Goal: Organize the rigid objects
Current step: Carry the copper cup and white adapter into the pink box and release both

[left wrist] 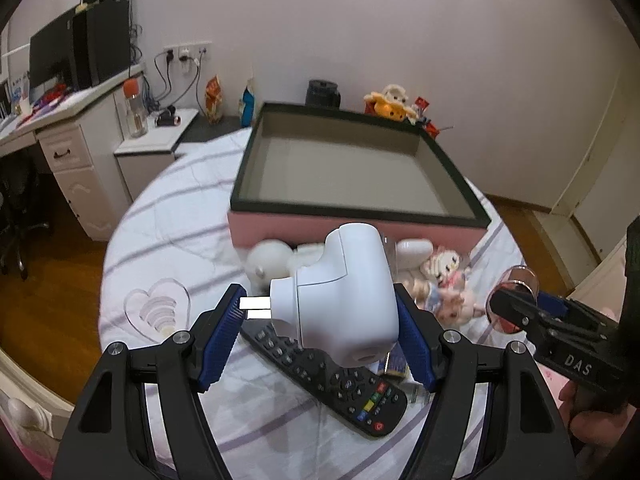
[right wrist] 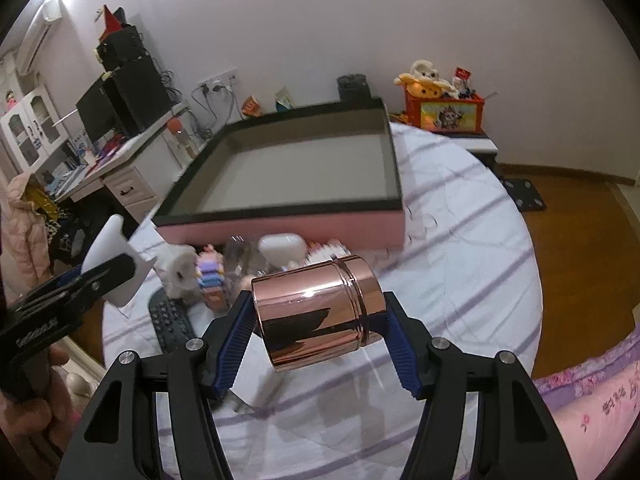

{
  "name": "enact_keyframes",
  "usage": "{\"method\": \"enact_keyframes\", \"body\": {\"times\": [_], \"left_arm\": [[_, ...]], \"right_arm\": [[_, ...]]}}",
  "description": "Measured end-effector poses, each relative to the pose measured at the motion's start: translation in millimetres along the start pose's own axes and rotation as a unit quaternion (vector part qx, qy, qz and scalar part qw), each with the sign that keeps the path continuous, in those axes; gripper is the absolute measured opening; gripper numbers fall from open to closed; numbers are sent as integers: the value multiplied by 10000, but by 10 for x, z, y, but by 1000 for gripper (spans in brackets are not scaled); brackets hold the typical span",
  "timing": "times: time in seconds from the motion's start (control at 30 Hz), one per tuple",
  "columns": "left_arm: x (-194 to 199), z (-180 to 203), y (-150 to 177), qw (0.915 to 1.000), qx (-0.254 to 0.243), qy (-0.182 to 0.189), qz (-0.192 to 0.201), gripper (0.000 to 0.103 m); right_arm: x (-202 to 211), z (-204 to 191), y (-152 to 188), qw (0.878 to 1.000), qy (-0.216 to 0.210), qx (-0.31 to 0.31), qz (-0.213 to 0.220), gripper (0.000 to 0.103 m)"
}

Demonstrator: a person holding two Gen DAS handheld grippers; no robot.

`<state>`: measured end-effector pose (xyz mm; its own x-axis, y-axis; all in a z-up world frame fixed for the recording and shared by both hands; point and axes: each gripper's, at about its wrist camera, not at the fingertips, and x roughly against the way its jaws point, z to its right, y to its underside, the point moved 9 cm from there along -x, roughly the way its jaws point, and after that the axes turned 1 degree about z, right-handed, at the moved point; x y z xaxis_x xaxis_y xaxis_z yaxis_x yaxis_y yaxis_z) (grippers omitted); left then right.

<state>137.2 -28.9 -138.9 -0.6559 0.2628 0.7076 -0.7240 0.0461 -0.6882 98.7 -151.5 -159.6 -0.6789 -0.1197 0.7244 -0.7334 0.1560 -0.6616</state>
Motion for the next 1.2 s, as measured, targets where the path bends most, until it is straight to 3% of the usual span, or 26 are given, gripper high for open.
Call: {"method": "enact_keyframes", "body": {"times": [0.23,0.33,0.5,0.73,0.9,1.03,1.07,1.2], "left_arm": [[-130,17,-499,9998,-139,68,98,73],[-310,62,-844,9995,-279,48,119,73],[-820,92,-1358,9989,-462,-118,-26,73],[-1751,-48,-1721,9961,-487,-428,-601,73],[-2182,-143,-1698,9923,-448,-565,-1004,73],[-2341,-172,-1608,9894,-443,-637,-1228,74],[-2334,-178,-1598,9891,-462,-697,-1216,75],[-2183,-169,-1619,9911,-389,-571,-1140,78]], "right_arm": [[-125,-161,-694,9987,-115,417,280,64],[-353,-193,-1090,9975,-45,620,331,64],[-1058,-96,-1562,9985,-8,549,-76,64],[-1829,54,-1731,9973,73,320,-653,64],[-2127,141,-1660,9943,277,257,-999,64],[-2120,192,-1631,9947,309,122,-971,75],[-2077,199,-1645,9949,342,118,-938,82],[-1774,193,-1715,9975,299,-1,-644,83]]}}
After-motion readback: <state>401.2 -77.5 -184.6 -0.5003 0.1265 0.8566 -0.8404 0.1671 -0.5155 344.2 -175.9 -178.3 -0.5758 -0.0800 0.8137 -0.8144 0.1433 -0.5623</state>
